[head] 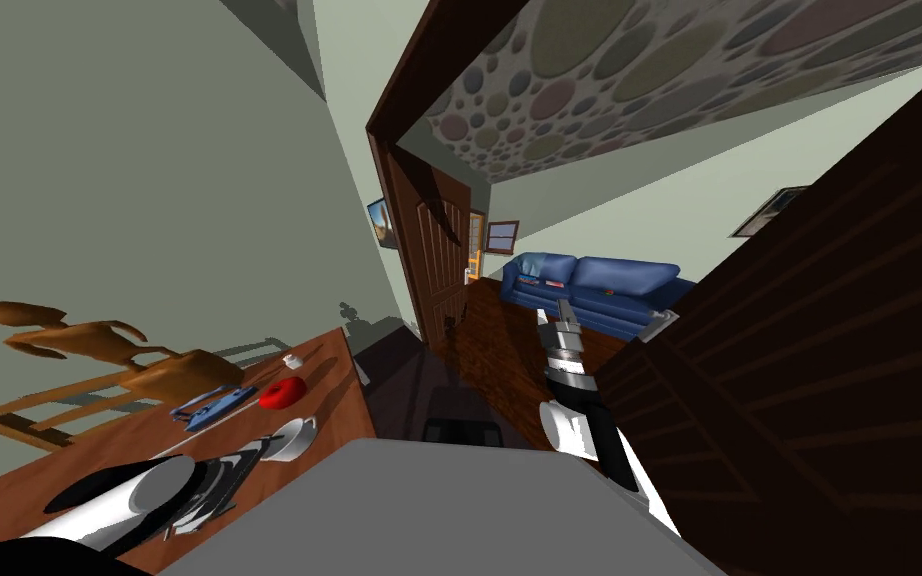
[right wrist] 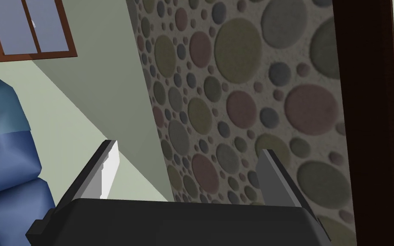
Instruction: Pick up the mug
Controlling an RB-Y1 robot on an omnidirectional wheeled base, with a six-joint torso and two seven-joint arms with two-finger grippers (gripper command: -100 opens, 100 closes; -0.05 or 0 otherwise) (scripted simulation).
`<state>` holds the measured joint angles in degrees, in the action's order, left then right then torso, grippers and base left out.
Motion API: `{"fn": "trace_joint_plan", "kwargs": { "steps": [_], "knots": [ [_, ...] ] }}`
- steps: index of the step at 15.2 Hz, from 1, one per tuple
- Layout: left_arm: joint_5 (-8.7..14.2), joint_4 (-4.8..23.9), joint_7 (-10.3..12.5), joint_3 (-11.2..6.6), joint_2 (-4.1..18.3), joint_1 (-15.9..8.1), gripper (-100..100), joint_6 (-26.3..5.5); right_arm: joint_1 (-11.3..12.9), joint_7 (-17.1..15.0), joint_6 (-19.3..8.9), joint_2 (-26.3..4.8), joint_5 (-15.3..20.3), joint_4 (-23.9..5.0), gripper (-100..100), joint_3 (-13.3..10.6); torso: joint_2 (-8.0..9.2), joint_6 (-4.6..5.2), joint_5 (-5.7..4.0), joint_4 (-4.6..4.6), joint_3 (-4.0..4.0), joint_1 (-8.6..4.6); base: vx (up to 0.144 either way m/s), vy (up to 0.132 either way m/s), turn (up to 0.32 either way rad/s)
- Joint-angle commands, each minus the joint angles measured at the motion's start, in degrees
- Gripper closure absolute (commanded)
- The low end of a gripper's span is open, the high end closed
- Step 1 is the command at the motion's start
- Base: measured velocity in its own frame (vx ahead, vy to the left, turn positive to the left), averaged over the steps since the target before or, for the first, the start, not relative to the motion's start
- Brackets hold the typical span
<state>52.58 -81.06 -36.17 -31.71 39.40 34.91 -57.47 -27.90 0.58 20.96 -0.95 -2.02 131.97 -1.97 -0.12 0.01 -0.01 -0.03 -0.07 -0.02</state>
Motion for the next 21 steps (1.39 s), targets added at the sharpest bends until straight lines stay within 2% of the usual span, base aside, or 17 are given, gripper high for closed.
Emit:
{"fn": "trace_joint_plan", "kwargs": {
  "steps": [1,2,4,13,14,15,17,18,19,21],
  "knots": [
    [1.14,1.83,-1.39,-0.50,0.48,-0.09,-100,-2.27,0.00,0.00,0.00,0.00,0.00,0.00,0,0.00,0.00,0.00,0.00,0.00,0.00,0.00,0.067,0.026,-0.116],
    [1.14,1.83,-1.39,-0.50,0.48,-0.09,-100,-2.27,0.00,0.00,0.00,0.00,0.00,0.00,0,0.00,0.00,-0.01,0.00,0.00,0.00,0.00,0.045,0.022,-0.022],
    [3.24,4.35,-3.40,-1.65,1.16,0.41,-100,-5.62,0.00,0.00,0.00,0.00,0.00,0.00,0,0.00,0.05,-0.02,0.01,0.01,0.03,0.00,0.055,0.024,-0.111],
    [6.75,8.66,-6.78,-3.43,2.01,1.31,-100,-12.86,0.00,0.00,0.00,0.00,0.00,0.00,0,0.00,0.09,-0.02,0.01,0.02,0.05,0.03,0.049,0.031,-0.087],
    [6.25,8.27,-6.26,-3.13,1.97,1.03,-100,-11.93,0.00,0.00,0.00,0.00,0.00,0.00,0,0.00,0.09,-0.02,0.01,0.02,0.05,0.03,0.025,0.019,-0.024],
    [5.03,9.79,-6.09,-1.77,0.72,-0.26,-100,-10.40,0.00,0.00,0.00,0.00,0.00,0.00,0,0.00,0.12,-0.03,0.01,0.02,0.07,-0.01,-0.006,0.028,-0.056],
    [4.15,10.68,-5.85,-0.83,-0.14,-1.12,-100,-9.20,0.01,0.00,0.00,0.00,0.00,0.00,0,0.00,0.28,-0.01,0.03,0.06,0.15,0.04,-0.032,0.046,-0.069],
    [4.83,10.46,-6.28,-1.48,0.57,-0.73,-100,-10.16,0.01,0.00,0.00,0.00,0.00,0.00,0,0.00,0.35,-0.02,0.04,0.07,0.19,0.06,-0.027,0.026,-0.024],
    [4.69,10.67,-6.25,-1.32,0.46,-0.89,100,-9.84,0.01,0.00,0.00,0.00,0.00,0.00,0,0.00,0.36,-0.04,0.02,0.08,0.21,0.02,-0.008,0.010,-0.003],
    [4.70,10.66,-6.25,-1.32,0.47,-0.88,100,-9.82,0.00,0.00,0.00,0.00,0.00,0.00,0,0.00,0.32,-0.04,0.00,0.07,0.18,-0.07,-0.005,0.004,0.009]
  ]
}}
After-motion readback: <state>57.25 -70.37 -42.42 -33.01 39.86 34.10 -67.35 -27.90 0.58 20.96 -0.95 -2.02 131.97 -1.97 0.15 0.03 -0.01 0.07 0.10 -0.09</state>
